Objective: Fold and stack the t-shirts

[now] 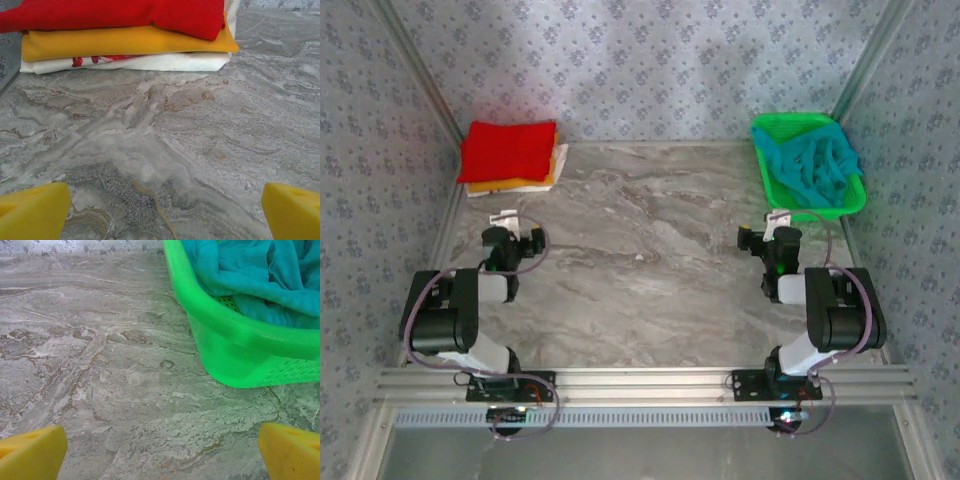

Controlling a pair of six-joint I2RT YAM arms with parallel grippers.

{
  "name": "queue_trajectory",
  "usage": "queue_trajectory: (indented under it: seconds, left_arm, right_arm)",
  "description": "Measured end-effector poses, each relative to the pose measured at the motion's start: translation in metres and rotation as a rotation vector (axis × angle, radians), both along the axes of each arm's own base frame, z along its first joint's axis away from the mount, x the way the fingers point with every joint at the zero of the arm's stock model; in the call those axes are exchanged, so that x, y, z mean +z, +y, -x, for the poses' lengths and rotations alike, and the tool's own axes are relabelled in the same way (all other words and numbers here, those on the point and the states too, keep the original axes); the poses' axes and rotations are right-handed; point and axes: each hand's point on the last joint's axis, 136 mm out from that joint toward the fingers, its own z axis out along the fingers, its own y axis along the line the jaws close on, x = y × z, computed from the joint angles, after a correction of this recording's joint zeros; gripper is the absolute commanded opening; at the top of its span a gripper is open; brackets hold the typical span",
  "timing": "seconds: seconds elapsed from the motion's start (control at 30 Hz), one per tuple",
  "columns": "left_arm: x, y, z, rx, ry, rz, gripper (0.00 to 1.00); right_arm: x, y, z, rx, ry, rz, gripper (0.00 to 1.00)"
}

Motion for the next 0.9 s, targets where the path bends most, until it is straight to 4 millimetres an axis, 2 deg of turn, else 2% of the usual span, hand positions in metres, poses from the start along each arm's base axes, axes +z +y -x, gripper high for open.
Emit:
queue_trajectory:
  seconds: [0.6,0.67,0.7,0.73,0.77,0.87,0.9]
  left_arm:
    - [0.000,0.000,0.000,-0.005,0.000,0.004,0.98]
    - [0.003,0.000,0.005,0.006,0.022,-0.005,0.98]
    - [0.011,-0.002,0.010,0.009,0.032,-0.011,0.98]
    - [0.026,-0.006,0.013,0.002,0.018,-0.005,0.98]
    - [0.052,-0.013,0.014,-0.008,-0.022,0.011,0.98]
    - [0.168,-0.040,0.011,-0.064,-0.243,0.084,0.98]
    - [0.207,-0.056,0.007,-0.102,-0.302,0.102,0.98]
  right_arm:
    - [0.000,-0.002,0.000,0.020,0.000,-0.021,1.00]
    - [0.001,-0.001,0.005,0.019,0.051,-0.028,1.00]
    - [0.009,-0.001,0.007,0.010,0.080,-0.045,1.00]
    - [0.028,-0.002,0.005,-0.004,0.075,-0.072,1.00]
    - [0.059,-0.001,-0.001,-0.006,0.035,-0.119,1.00]
    - [0.173,0.006,-0.019,0.062,-0.177,-0.266,0.99]
    - [0.200,0.006,-0.025,0.069,-0.201,-0.296,0.98]
